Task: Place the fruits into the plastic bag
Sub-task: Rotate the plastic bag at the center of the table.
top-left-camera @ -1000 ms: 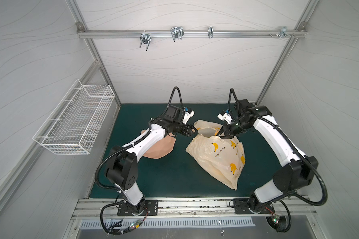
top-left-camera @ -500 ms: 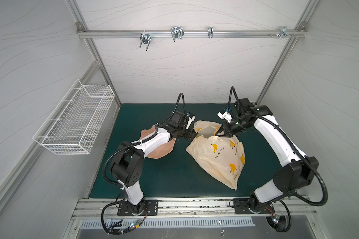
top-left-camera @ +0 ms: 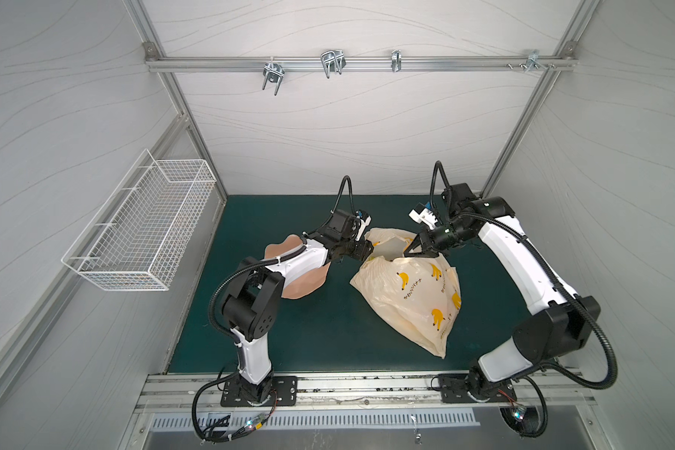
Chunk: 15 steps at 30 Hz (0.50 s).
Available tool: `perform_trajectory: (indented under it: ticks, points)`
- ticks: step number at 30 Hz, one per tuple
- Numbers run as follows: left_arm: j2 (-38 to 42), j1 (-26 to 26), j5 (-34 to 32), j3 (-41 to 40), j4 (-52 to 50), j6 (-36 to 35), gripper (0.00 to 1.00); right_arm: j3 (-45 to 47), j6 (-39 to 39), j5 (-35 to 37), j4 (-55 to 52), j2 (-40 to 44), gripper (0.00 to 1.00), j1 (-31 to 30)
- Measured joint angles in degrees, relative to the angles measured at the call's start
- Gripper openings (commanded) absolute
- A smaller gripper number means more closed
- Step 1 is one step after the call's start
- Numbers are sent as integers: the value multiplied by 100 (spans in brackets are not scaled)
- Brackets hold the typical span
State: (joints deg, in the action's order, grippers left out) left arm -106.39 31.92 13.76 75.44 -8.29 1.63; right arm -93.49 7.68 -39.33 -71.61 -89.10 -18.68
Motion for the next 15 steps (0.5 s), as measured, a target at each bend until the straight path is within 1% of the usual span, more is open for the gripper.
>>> perform_trajectory:
  ticks: [2,3,5,7,10,15]
  points:
    - [-144,39,-46,111,44,-2,54,0,4,-24,-2,0,4,0]
    - [-216,52,-96,170,50,-9,50,0,4,-37,-4,0,4,0]
    - [-339,68,-142,267,74,-7,37,-13,11,-42,-11,0,4,0]
    - [-461,76,-229,376,90,-70,21,-37,33,-48,-28,0,4,0]
    - [-568,68,-319,505,85,-81,1,-50,46,-42,-48,0,4,-13]
    - [-511,-79,-247,697,20,-9,0,-79,70,0,-48,0,4,-37]
